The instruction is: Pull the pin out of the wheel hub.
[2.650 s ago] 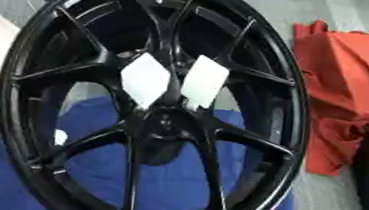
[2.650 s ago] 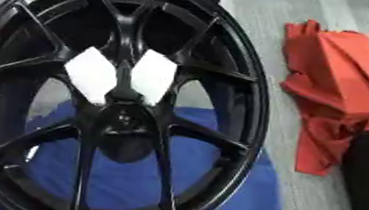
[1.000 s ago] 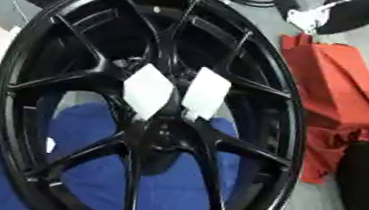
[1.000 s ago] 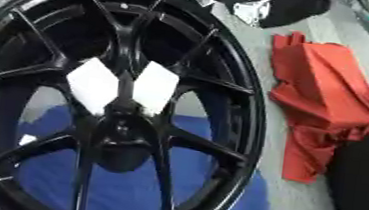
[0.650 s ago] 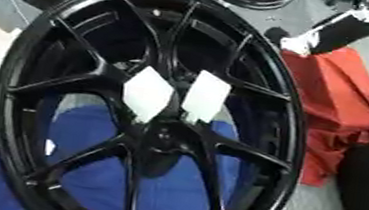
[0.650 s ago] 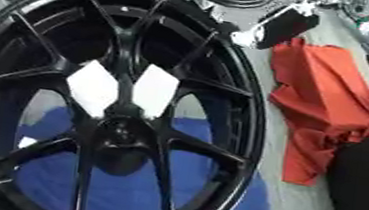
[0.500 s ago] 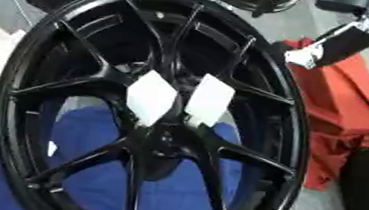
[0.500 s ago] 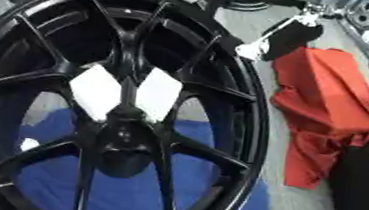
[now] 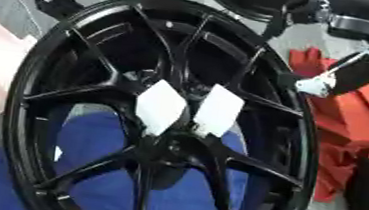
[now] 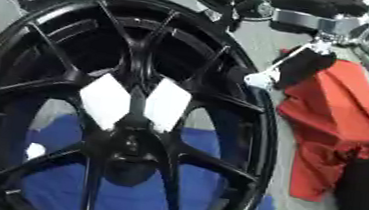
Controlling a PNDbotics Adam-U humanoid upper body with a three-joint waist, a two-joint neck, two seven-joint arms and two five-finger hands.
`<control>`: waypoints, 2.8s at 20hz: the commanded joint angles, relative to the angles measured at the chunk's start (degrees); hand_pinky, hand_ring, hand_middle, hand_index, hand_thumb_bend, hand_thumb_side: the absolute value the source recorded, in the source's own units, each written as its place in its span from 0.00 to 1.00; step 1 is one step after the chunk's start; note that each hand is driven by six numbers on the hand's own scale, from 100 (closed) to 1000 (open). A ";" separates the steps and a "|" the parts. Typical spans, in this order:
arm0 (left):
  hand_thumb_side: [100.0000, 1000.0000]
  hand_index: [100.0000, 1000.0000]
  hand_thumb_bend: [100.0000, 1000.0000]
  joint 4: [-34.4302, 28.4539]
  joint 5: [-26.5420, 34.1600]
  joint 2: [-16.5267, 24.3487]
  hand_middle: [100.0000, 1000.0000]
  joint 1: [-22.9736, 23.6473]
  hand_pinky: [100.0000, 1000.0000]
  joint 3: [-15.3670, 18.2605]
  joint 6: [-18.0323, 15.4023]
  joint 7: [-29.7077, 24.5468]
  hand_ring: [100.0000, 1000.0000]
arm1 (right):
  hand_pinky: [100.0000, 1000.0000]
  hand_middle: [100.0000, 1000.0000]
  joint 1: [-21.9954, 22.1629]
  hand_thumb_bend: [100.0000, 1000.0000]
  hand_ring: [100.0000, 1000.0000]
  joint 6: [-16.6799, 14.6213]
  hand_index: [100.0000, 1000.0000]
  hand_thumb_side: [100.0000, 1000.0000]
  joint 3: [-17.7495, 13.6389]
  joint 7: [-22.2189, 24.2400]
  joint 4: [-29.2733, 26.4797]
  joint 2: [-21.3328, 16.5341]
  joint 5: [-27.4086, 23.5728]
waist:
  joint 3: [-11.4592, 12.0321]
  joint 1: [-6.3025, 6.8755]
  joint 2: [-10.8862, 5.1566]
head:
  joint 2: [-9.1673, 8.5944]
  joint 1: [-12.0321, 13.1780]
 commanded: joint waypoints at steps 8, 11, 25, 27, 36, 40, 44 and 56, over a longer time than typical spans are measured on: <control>0.64 0.65 0.00 -0.86 0.09 1.26 0.51 -0.60 0.79 0.14 0.25 -0.10 0.56 | 0.80 0.70 -0.19 0.23 0.70 4.84 0.78 0.17 0.90 -2.33 -5.69 -3.20 -3.24 | 0.04 0.22 -0.99 | 0.06 1.04; 0.64 0.65 0.00 -0.86 0.14 1.17 0.51 -0.52 0.79 0.07 0.36 -0.08 0.56 | 0.81 0.71 -0.68 0.24 0.71 5.80 0.79 0.15 1.70 -2.39 -7.08 -3.13 -3.26 | 0.01 0.20 -1.01 | 0.36 1.29; 0.64 0.64 0.00 -0.86 0.14 1.17 0.51 0.03 0.79 -0.02 0.56 -0.05 0.56 | 0.89 0.80 -4.10 0.40 0.84 -4.72 0.87 0.00 3.64 3.77 -7.61 -1.40 7.15 | 0.09 -0.23 -0.70 | 0.46 2.35; 0.64 0.64 0.00 -0.86 0.06 1.24 0.51 0.09 0.79 -0.02 0.58 -0.02 0.56 | 0.89 0.80 -4.09 0.40 0.84 -6.55 0.88 0.00 3.91 3.65 -7.47 -1.16 8.56 | 0.25 -0.36 -0.45 | 0.43 2.44; 0.65 0.64 0.00 -0.86 -0.15 1.31 0.50 0.13 0.79 -0.06 0.70 0.27 0.56 | 0.90 0.80 -4.79 0.41 0.84 -14.44 0.87 0.00 4.13 1.14 -3.55 -0.07 12.62 | 0.91 -0.93 0.71 | -0.58 3.33; 0.66 0.64 0.00 -0.86 -0.27 1.34 0.50 0.19 0.79 -0.07 0.78 0.41 0.56 | 0.90 0.79 -5.32 0.41 0.83 -14.74 0.87 0.00 4.81 0.72 -1.90 0.66 13.31 | 1.24 -1.15 1.26 | -0.77 3.44; 0.66 0.64 0.00 -0.86 -0.36 1.33 0.50 0.19 0.79 -0.12 0.83 0.53 0.55 | 0.90 0.79 -5.87 0.41 0.83 -14.38 0.87 0.00 5.38 0.95 -1.24 1.27 13.48 | 1.45 -1.35 1.83 | -1.00 3.34; 0.66 0.64 0.00 -0.86 -0.54 1.32 0.50 0.45 0.79 0.05 0.96 1.04 0.55 | 0.88 0.78 -6.33 0.41 0.81 -14.49 0.86 0.00 6.39 2.85 -1.62 1.73 10.41 | 1.57 -1.58 2.45 | -0.83 3.58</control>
